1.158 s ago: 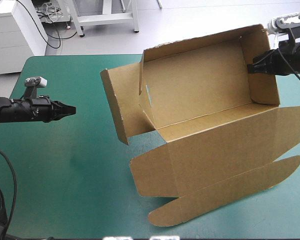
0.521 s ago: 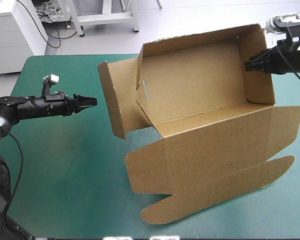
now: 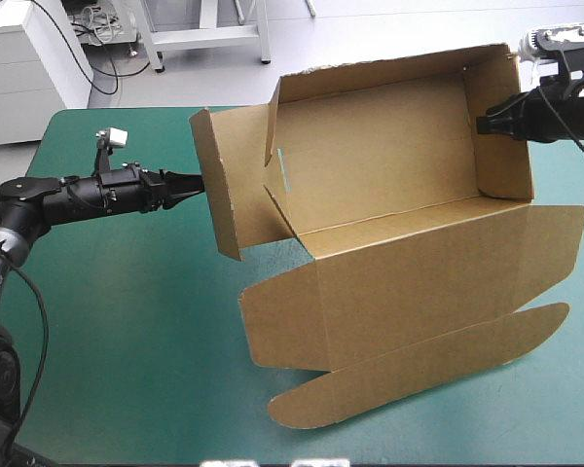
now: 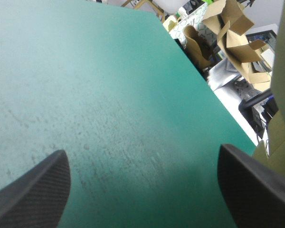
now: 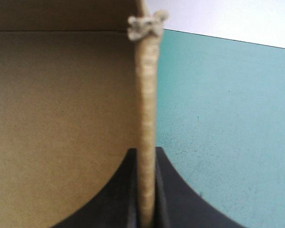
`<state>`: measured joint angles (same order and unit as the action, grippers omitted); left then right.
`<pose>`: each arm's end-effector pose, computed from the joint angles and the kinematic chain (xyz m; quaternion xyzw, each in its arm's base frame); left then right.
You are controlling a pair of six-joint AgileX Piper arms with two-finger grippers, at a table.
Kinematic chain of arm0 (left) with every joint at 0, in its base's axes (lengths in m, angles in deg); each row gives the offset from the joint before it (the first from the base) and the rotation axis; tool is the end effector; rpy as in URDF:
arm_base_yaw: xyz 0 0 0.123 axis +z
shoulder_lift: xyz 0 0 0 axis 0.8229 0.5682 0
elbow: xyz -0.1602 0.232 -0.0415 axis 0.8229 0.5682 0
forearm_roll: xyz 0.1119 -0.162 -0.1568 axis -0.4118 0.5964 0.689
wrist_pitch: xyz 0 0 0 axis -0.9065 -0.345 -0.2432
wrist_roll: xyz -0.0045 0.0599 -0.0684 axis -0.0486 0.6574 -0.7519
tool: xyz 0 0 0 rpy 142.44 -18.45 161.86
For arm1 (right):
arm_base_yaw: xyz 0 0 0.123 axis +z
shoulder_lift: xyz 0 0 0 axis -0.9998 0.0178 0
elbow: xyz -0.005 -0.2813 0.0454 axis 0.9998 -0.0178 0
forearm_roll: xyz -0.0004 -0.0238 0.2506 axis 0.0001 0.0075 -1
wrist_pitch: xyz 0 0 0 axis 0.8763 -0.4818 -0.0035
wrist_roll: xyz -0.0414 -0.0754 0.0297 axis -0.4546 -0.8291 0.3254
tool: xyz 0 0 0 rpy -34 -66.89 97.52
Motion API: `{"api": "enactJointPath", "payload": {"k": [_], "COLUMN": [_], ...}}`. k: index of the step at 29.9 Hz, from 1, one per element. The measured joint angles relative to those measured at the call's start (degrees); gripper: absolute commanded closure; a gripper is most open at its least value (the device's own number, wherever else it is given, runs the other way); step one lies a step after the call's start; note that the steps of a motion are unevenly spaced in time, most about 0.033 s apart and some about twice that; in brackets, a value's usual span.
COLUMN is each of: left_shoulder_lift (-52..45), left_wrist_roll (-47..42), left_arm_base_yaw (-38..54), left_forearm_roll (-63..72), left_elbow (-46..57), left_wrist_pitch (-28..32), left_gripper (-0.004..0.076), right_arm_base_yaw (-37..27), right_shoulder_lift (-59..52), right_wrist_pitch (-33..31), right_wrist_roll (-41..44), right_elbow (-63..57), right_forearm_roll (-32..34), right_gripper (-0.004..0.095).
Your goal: Fold the box
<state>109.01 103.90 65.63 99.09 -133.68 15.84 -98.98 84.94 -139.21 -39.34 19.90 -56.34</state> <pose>0.3337 -0.0240 0.3173 0.1502 0.7861 -0.4647 0.3789 0.3019 -0.0121 0.4816 -0.1300 0.8798 0.1166 0.4420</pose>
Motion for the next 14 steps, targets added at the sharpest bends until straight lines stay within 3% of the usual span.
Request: {"api": "enactJointPath", "payload": {"k": [14], "left_shoulder_lift": [-10.9], "left_wrist_roll": [-1.6], "left_arm_base_yaw": [0.0], "left_forearm_roll": [3.2], "left_elbow": [0.0], "left_wrist_pitch": [-1.0], "left_gripper": [0.0121], "right_arm_base_yaw": [0.7], "right_shoulder_lift": [2.2], "right_wrist_pitch": [2.2], "right_wrist_roll": [1.5], "right_elbow": [0.0], "right_forearm_roll": [-3.6], "right_gripper": [0.0928]}}
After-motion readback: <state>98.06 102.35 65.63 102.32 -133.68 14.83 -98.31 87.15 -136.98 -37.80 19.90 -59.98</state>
